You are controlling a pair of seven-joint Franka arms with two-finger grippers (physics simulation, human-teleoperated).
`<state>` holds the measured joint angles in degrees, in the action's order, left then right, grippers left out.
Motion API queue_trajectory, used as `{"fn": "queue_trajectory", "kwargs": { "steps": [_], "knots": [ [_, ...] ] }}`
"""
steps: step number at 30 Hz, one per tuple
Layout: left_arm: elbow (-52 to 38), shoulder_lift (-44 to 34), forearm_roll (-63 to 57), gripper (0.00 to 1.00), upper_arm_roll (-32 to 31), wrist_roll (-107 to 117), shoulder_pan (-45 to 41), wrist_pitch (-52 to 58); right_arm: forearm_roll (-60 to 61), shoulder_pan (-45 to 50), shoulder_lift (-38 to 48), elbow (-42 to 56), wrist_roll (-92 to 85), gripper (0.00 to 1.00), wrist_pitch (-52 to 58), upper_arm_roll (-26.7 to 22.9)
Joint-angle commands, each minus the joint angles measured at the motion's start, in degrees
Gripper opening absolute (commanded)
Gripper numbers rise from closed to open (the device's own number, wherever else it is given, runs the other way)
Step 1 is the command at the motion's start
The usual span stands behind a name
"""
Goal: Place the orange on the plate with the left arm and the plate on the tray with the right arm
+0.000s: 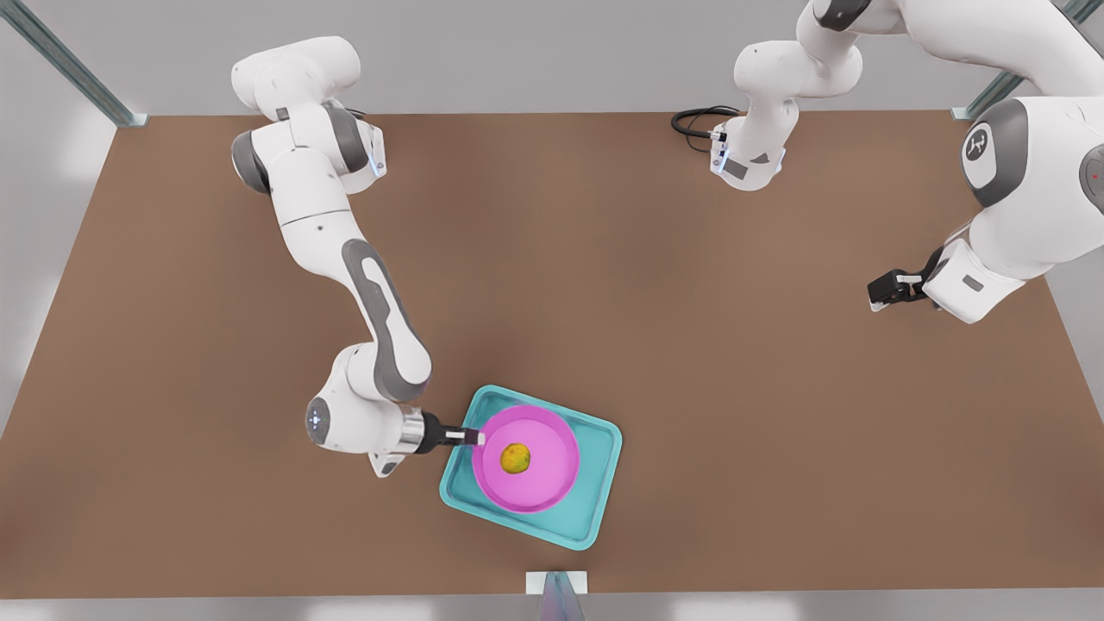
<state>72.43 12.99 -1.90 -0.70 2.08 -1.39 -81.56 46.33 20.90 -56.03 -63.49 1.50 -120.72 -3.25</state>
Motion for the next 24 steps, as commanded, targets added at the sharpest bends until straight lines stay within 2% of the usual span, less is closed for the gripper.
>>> {"fn": "queue_trajectory", "kwargs": {
  "steps": [1,5,6,7,9,10,11,12,13,14,15,17,24],
  "knots": [
    [-0.1,-0.1,0.0,1.00,0.0,0.0,0.0,0.1,0.1,0.3,0.4,-0.1,0.8,1.00,0.8,0.2],
    [-0.1,-0.1,0.0,1.00,0.0,0.1,-0.1,0.1,-0.9,0.2,0.3,0.1,0.1,1.00,0.5,-0.2],
    [-0.1,-0.1,0.0,1.00,0.0,0.0,-0.1,0.0,-10.2,0.1,0.3,0.0,-0.1,1.00,1.5,-2.6],
    [-0.2,0.0,0.0,1.00,0.0,0.1,-0.1,0.0,-19.9,-2.4,0.4,0.2,-3.2,1.00,4.3,-2.6],
    [-0.1,0.0,0.0,1.00,0.0,0.0,-0.1,-0.1,-38.5,-2.8,5.0,0.4,-11.3,1.00,17.1,-7.1],
    [-0.1,0.1,0.0,1.00,-0.1,0.0,-0.1,0.0,-43.2,-2.4,10.2,0.1,-15.8,1.00,22.5,-10.8],
    [-0.1,0.1,0.0,1.00,-0.1,-0.4,-0.1,0.0,-45.1,-2.4,14.5,0.5,-17.5,1.00,29.2,-12.4],
    [-0.1,0.1,0.1,1.00,-0.1,-0.7,-0.2,-0.1,-46.4,-2.3,17.2,7.2,-17.1,1.00,39.7,-14.2],
    [-0.2,0.4,0.1,1.00,-0.1,-0.7,-0.2,-0.2,-48.3,-2.2,21.6,10.8,-16.8,1.00,45.7,-14.1],
    [-0.2,0.4,0.1,1.00,-0.1,-0.3,-0.3,-0.1,-49.8,-4.3,31.5,4.4,-15.7,1.00,45.8,-11.2],
    [-0.1,0.4,0.1,1.00,-0.1,-0.2,-0.3,0.0,-50.4,-9.8,37.2,0.2,-15.7,1.00,45.8,-5.3],
    [-0.2,0.4,0.0,1.00,-0.1,-0.1,-0.3,0.0,-51.3,-10.5,45.8,-9.9,-14.1,1.00,42.4,-3.8],
    [-0.1,0.4,0.0,1.00,-0.1,0.0,-0.4,0.2,-51.4,-11.3,48.4,-13.6,-12.1,1.00,42.3,-3.2]
  ]
}}
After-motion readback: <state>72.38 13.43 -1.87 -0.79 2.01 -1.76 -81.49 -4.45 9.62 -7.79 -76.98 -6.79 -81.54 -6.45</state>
